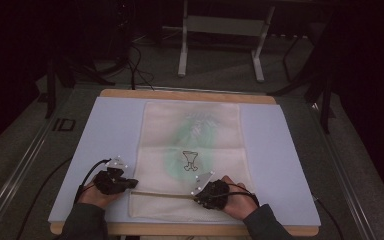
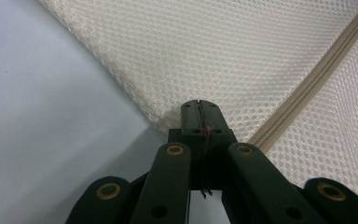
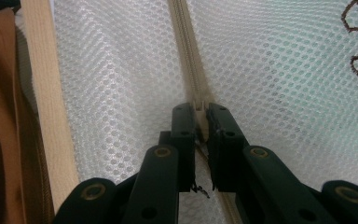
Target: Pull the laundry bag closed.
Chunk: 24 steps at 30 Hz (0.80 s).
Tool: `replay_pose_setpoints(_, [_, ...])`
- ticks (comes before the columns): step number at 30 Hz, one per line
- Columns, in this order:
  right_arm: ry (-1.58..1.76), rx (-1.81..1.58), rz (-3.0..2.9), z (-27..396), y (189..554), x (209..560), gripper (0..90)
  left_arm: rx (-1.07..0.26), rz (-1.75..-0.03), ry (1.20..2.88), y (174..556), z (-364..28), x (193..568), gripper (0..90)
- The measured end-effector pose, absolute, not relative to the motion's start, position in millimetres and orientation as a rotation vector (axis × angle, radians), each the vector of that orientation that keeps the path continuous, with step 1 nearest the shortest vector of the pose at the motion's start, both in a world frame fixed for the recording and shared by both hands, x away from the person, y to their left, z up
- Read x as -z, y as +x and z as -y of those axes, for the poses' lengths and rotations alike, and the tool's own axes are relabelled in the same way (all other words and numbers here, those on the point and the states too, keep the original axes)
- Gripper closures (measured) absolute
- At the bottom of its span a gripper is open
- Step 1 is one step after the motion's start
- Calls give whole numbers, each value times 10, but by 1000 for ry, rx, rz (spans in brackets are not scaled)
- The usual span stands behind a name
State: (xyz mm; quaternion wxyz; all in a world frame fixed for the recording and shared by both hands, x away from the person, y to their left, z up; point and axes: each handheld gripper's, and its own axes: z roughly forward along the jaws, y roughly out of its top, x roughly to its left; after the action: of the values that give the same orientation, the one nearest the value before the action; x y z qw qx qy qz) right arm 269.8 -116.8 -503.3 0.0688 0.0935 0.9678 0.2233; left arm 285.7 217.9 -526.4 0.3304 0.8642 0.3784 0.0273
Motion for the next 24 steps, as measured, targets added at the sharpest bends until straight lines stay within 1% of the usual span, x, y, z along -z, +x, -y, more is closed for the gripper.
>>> replay_pose_setpoints(24, [307,-662,-2904,1338,2705,5021,823,-72,-991,2260,2855,-2177,5263,898])
